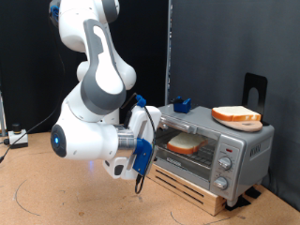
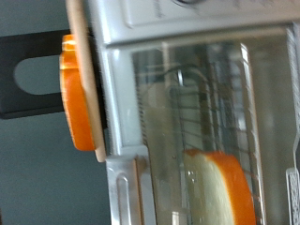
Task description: Make a piece of toast with the oven
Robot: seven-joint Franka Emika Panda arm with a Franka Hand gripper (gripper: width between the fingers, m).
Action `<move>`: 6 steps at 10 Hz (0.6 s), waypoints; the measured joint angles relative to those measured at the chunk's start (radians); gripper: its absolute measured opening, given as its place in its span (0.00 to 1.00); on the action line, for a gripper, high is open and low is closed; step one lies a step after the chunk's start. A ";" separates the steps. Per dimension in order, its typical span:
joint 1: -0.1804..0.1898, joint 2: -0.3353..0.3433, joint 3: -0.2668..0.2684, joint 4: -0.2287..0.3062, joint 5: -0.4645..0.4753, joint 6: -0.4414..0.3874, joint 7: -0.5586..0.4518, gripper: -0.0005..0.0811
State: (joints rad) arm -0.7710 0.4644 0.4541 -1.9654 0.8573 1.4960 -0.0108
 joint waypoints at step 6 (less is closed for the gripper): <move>0.096 0.190 0.031 0.199 -0.115 0.040 -0.176 1.00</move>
State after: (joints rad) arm -0.6752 0.6549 0.4848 -1.7662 0.7426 1.5356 -0.1872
